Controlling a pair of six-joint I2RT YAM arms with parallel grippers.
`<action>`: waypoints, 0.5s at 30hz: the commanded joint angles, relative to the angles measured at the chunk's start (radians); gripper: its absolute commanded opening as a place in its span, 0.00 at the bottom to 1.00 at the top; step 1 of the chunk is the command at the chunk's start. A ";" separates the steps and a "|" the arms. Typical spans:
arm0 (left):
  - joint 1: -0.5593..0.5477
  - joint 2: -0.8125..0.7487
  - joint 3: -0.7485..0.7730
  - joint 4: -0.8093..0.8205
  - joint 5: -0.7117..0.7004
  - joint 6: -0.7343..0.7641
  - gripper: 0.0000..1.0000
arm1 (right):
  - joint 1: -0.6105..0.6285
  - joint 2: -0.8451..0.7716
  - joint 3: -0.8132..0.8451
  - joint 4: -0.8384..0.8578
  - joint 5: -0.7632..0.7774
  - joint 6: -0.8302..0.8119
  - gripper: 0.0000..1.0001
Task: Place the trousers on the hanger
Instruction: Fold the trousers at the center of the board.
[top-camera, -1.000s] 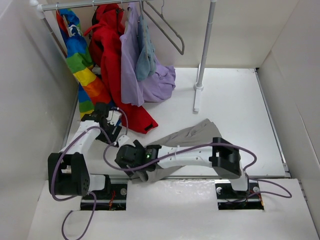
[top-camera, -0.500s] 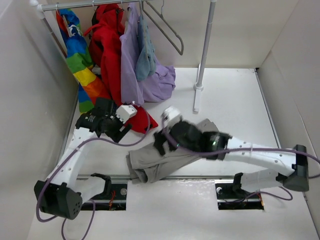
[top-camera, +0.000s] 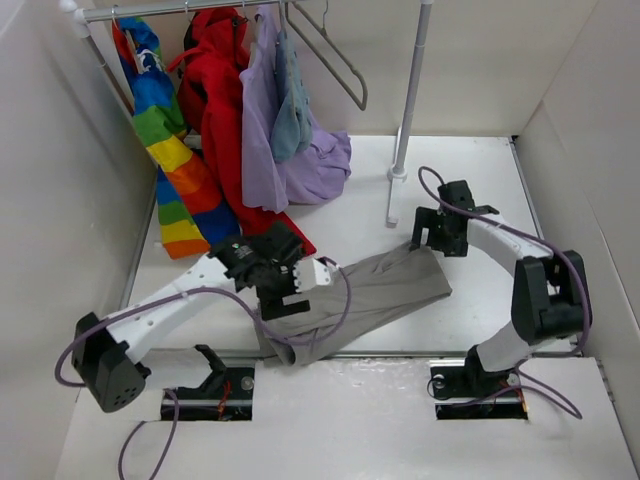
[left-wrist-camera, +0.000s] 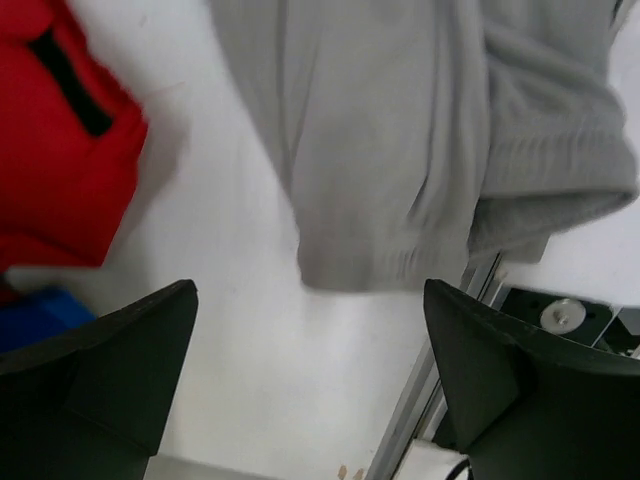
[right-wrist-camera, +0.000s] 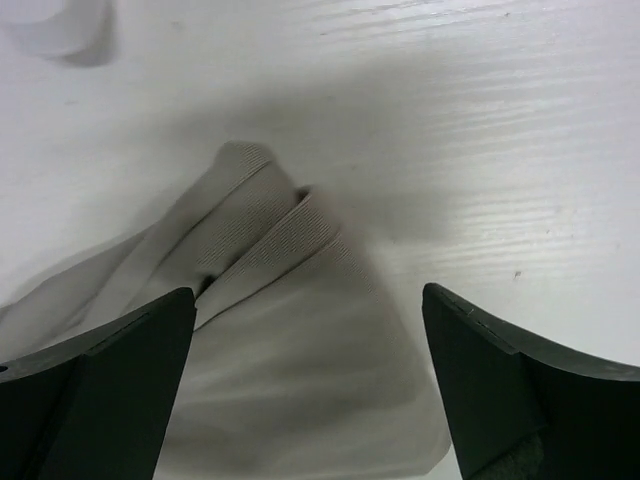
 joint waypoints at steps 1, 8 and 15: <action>-0.106 0.074 -0.048 0.110 -0.011 -0.068 0.95 | -0.033 0.080 0.037 0.041 -0.106 -0.058 0.99; -0.295 0.140 -0.276 0.317 -0.065 -0.072 0.92 | -0.055 0.174 0.048 0.089 -0.176 -0.082 0.82; -0.295 0.163 -0.356 0.414 -0.190 -0.050 0.08 | -0.183 0.142 -0.006 0.159 -0.287 -0.007 0.00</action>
